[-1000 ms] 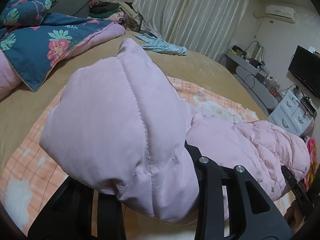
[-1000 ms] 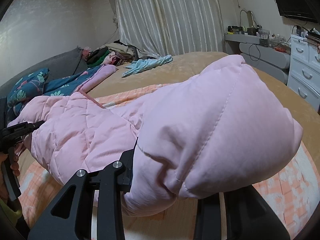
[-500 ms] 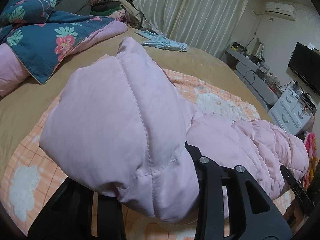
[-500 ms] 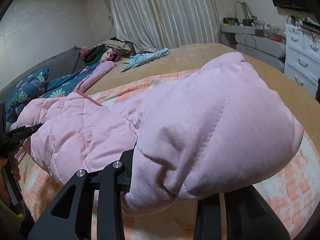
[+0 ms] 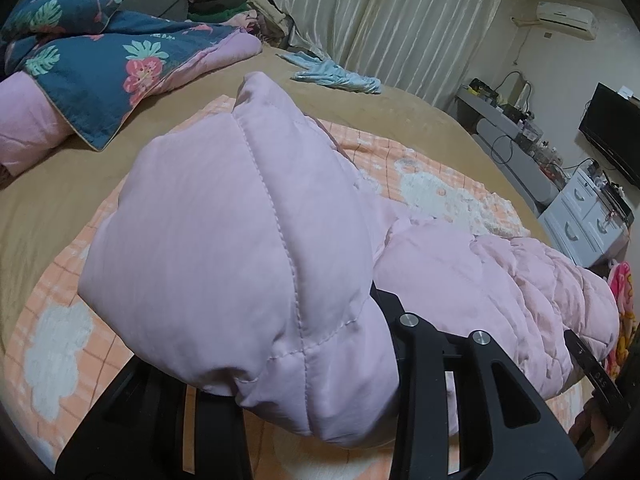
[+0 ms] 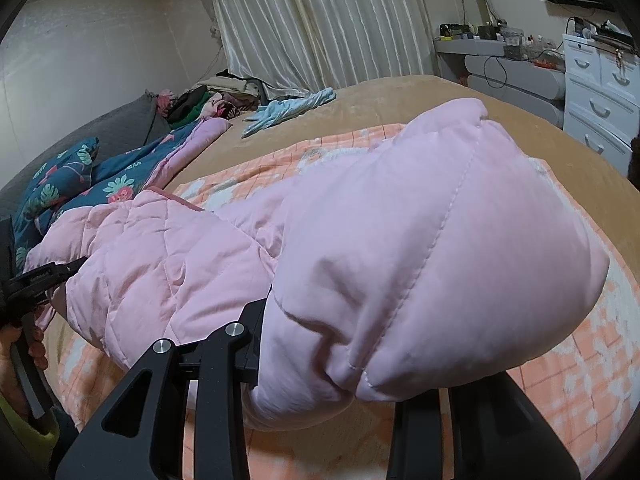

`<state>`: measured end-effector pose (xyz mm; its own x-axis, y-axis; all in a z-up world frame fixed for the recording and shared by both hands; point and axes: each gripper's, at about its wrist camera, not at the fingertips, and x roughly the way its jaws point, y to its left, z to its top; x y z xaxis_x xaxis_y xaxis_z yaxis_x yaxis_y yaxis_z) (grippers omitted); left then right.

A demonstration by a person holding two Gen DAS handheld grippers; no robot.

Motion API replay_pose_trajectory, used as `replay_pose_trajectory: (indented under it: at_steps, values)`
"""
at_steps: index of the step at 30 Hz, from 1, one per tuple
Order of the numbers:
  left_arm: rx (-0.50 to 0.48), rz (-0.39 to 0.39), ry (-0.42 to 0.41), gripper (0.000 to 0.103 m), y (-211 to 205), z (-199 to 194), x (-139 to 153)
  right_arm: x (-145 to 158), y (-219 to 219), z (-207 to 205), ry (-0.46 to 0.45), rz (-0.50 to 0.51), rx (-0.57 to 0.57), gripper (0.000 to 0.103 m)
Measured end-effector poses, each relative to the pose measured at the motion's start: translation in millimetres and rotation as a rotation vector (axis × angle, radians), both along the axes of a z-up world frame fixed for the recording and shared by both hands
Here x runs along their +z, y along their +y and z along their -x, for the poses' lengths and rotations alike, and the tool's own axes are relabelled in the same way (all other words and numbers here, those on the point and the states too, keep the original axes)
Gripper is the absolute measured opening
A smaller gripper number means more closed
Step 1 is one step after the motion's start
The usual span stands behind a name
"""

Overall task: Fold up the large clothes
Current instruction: 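Fold the lifted jacket half over the rest with both tools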

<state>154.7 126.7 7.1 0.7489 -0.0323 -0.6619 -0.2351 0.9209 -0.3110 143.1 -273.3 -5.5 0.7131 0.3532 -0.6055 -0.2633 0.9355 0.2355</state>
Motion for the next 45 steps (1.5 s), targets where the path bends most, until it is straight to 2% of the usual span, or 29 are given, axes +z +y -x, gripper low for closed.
replay_pose_trajectory:
  at_steps: [16, 26, 35, 41, 45]
  values:
    - [-0.009, -0.012, 0.024, 0.029, 2.1, 27.4, -12.8, -10.5, -5.0, 25.1, 0.015, 0.004, -0.011, 0.032]
    - [-0.001, -0.001, 0.037, 0.035, 3.2, 42.3, -36.0, -34.0, -16.2, 29.8, 0.103, -0.024, -0.051, 0.037]
    - [0.004, 0.01, 0.038, 0.042, 3.1, 52.7, -51.8, -47.5, -17.0, 23.0, 0.159, -0.029, -0.074, 0.047]
    - [0.008, 0.02, 0.044, 0.047, 4.3, 59.4, -57.4, -50.8, -21.3, 20.3, 0.191, -0.042, -0.09, 0.061]
    - [0.009, 0.023, 0.053, 0.055, 6.3, 64.2, -58.6, -52.4, -23.2, 22.5, 0.206, -0.047, -0.103, 0.07]
